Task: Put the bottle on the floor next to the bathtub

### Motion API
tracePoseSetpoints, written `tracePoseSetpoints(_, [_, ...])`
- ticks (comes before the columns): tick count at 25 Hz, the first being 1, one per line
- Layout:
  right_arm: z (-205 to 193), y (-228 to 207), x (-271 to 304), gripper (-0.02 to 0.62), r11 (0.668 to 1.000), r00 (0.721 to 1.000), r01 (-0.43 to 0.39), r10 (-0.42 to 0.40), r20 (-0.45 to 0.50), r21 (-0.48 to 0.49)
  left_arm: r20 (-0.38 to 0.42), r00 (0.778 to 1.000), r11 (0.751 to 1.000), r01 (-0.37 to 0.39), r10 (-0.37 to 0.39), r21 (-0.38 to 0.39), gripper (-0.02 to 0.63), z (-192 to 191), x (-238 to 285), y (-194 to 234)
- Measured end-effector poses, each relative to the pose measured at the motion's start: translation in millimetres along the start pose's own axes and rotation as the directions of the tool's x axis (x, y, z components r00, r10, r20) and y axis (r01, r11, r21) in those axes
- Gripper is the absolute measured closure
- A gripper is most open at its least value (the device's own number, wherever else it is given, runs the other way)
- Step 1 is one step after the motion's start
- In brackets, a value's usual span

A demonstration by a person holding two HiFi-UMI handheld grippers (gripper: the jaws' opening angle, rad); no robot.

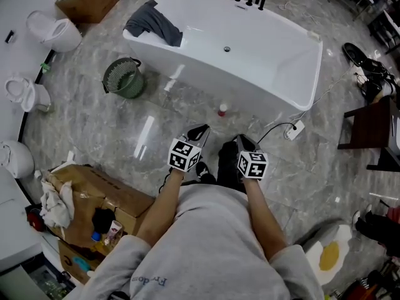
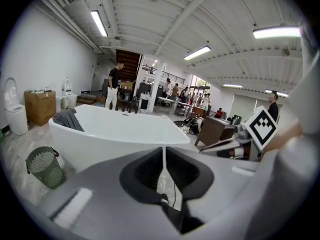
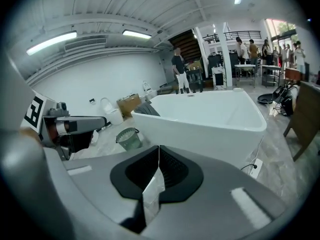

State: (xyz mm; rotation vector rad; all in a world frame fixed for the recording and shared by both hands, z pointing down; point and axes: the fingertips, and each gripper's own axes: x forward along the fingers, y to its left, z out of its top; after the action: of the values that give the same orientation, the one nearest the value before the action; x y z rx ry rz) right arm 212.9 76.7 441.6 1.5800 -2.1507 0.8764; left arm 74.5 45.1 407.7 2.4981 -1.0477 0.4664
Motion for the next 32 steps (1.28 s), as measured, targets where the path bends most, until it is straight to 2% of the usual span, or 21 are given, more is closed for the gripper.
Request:
tracePoseSetpoints(2, [-2, -1, 0, 0.592, 1.000, 1.000, 0.004, -0.004, 0.000, 0.008, 0.000, 1.000, 1.000, -0.002, 0.002, -0.004, 0.548, 0, 0, 2])
tracePoseSetpoints(32, [-7, 9, 2, 0.592, 1.000, 1.000, -0.014, 0.014, -0.027, 0.013, -0.035, 0.999, 0.999, 0.021, -0.022, -0.028, 0.548, -11, -5, 5])
